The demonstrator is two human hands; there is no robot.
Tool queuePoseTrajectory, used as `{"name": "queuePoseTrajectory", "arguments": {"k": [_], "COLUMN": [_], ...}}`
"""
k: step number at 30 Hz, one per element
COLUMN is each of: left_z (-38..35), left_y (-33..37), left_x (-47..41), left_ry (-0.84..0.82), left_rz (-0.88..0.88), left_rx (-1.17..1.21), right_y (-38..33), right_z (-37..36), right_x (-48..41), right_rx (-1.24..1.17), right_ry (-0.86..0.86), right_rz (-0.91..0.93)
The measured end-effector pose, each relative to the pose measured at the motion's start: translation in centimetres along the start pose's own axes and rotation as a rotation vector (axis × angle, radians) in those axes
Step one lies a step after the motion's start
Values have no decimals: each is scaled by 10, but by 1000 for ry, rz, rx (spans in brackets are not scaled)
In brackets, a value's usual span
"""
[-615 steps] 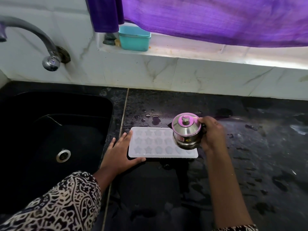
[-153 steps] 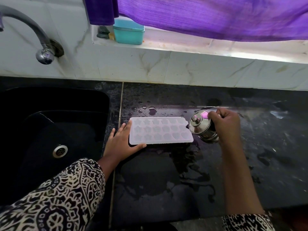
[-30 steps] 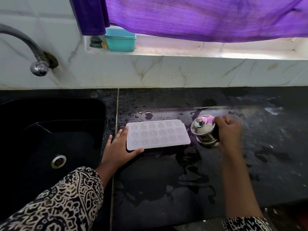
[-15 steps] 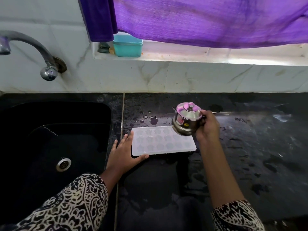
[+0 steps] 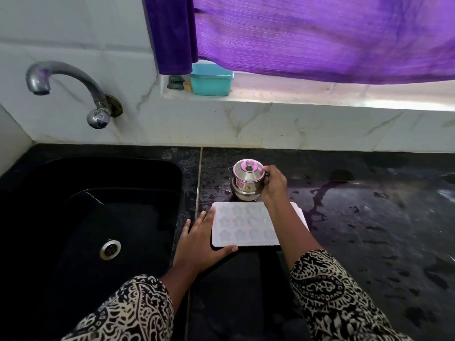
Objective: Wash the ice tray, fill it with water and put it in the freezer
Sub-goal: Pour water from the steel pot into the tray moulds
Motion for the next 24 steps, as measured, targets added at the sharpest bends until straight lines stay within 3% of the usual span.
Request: {"name": "queuePoseTrajectory", "arguments": {"k": [13, 19, 24], "left_z": [-4, -4, -2], "left_y": [-3, -3, -2], "left_x": [-1, -1, -1], "left_ry": [4, 10, 6], "left_rz": [0, -2, 1], "left_rx": [-7, -2, 5], "right_y": [27, 15, -14], "right_z": [0, 0, 12], "right_x": [-20, -19, 1], "right_rx": [66, 300, 490], "right_ry": [53, 20, -1], "right_rz": [-45, -16, 129]}}
Point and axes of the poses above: each hand's wrist, its own x-axis away from the middle knuckle, its own z-axis out of the back of the hand, y = z × x, the point moved 9 cm from there along -x, towards the middle knuckle, and after that the axes turned 12 degrees about -x, right-handed, at the moved point
